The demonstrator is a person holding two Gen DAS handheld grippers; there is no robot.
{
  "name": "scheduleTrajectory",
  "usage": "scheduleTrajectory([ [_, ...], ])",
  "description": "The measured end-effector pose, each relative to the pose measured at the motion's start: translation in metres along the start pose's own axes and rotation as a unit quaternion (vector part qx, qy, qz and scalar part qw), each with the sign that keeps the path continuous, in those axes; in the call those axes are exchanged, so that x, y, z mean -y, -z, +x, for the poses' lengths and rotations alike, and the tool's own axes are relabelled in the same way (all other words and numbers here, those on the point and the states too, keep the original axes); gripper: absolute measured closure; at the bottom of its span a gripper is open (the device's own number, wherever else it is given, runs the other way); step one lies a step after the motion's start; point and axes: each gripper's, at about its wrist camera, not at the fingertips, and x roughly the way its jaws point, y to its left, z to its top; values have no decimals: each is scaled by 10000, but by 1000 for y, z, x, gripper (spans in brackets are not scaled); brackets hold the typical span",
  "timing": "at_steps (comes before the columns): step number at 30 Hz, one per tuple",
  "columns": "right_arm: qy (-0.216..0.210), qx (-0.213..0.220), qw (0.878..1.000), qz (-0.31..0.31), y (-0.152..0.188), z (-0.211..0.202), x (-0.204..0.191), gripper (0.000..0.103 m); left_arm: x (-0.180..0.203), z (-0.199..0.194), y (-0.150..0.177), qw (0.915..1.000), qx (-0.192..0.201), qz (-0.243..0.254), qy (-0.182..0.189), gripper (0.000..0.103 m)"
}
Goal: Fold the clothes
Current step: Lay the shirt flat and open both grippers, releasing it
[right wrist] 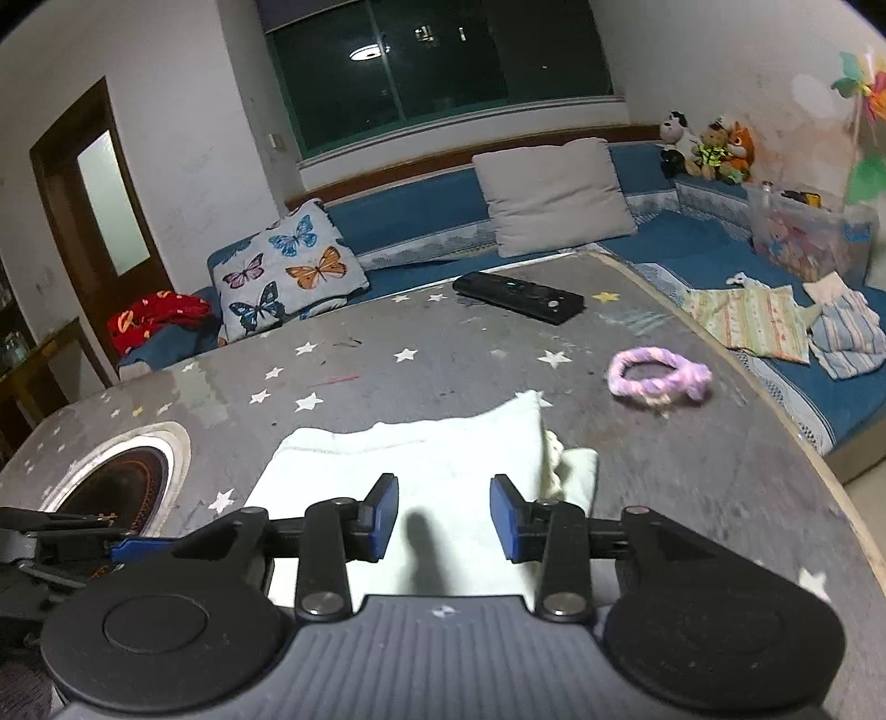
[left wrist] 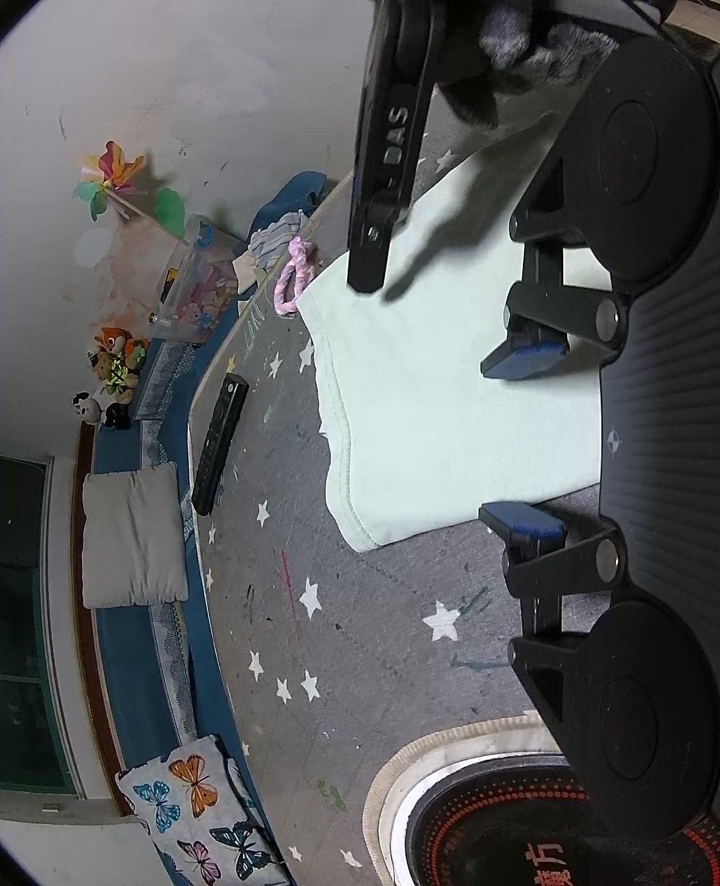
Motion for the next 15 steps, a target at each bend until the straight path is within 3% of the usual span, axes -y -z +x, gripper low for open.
scheduleTrajectory([
  [10, 152, -308, 9991, -233, -16, 43, -2, 64, 0, -1, 5, 10000, 10, 22, 39, 23],
  [11, 155, -312, 9990, -284, -15, 44, -2, 62, 0, -2, 6, 10000, 30, 28, 25, 16],
  [15, 135, -268, 9983, -494, -12, 32, -9, 55, -2, -8, 9, 9999, 92, 49, -22, 8],
])
